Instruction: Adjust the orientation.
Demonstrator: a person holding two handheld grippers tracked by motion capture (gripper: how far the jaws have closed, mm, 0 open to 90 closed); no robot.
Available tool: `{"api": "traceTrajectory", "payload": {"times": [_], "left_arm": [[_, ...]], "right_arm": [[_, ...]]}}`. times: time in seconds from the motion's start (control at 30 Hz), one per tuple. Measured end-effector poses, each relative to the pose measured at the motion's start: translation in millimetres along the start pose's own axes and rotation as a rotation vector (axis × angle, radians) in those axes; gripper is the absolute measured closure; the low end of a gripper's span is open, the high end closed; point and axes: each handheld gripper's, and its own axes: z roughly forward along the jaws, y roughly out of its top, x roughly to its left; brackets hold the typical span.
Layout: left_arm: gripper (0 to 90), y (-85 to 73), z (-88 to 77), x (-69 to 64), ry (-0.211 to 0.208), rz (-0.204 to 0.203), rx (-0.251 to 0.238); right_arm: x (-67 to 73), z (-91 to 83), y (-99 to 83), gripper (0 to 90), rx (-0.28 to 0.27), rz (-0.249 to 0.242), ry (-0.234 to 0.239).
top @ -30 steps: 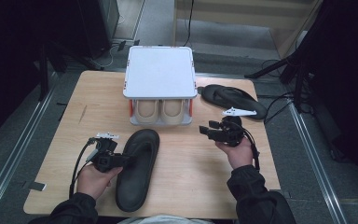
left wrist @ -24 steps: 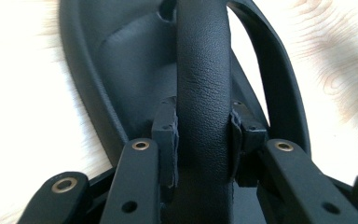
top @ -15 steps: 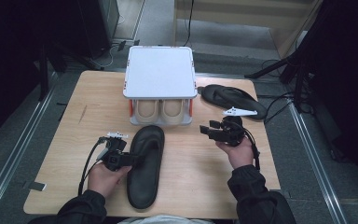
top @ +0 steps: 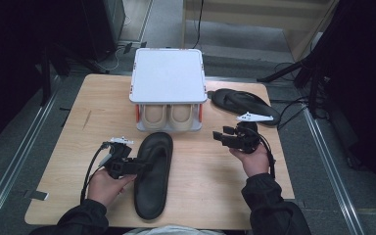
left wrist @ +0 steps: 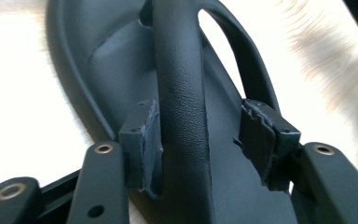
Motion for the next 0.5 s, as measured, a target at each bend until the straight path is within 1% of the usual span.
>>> {"api": "traceTrajectory", "payload": {"times": [0.03, 0.07, 0.17, 0.2, 0.23, 0.27, 0.3, 0.37, 0.4, 0.47, 0.5], "left_arm": [[46.4, 1.4, -6.4, 1.3, 0.001, 0.005, -0.020], [45.8, 1.4, -6.4, 1.3, 0.001, 0.005, -0.020], [45.5, 3.0, -14.5, 4.6, 0.007, 0.007, -0.034], [45.5, 3.4, -16.7, 6.1, 0.006, 0.000, -0.040], [45.5, 3.8, -19.2, 7.9, 0.013, -0.003, -0.046], [45.4, 4.3, -21.5, 10.3, 0.014, -0.004, -0.049], [44.9, 4.7, -23.0, 12.8, 0.013, -0.013, -0.048], [44.0, 5.7, -25.5, 17.8, 0.012, -0.016, -0.041], [43.5, 6.2, -26.8, 20.1, 0.018, -0.013, -0.037], [43.1, 7.7, -28.9, 25.1, 0.022, -0.013, -0.037], [42.7, 8.4, -29.7, 27.5, 0.021, -0.018, -0.041]], "right_arm": [[-0.7, -1.3, 0.0, 45.9, 0.001, -0.003, -0.007], [-0.7, -1.3, 0.0, 45.9, 0.001, -0.003, -0.007], [-2.5, -3.9, 0.1, 46.5, -0.004, -0.007, -0.015], [-2.5, -3.9, 0.1, 46.5, -0.004, -0.007, -0.015], [-3.1, -4.6, 0.1, 46.8, -0.006, -0.007, -0.017], [-3.7, -5.2, 0.2, 47.1, -0.006, -0.006, -0.017], [-4.2, -5.9, 0.1, 47.5, -0.007, -0.005, -0.018], [-5.5, -7.1, 0.0, 47.8, -0.009, -0.007, -0.021], [-6.0, -7.5, 0.0, 48.1, -0.010, -0.007, -0.023], [-7.2, -8.6, 0.3, 48.8, -0.006, -0.004, -0.024], [-8.2, -9.1, 0.8, 49.0, -0.001, -0.008, -0.034]]}}
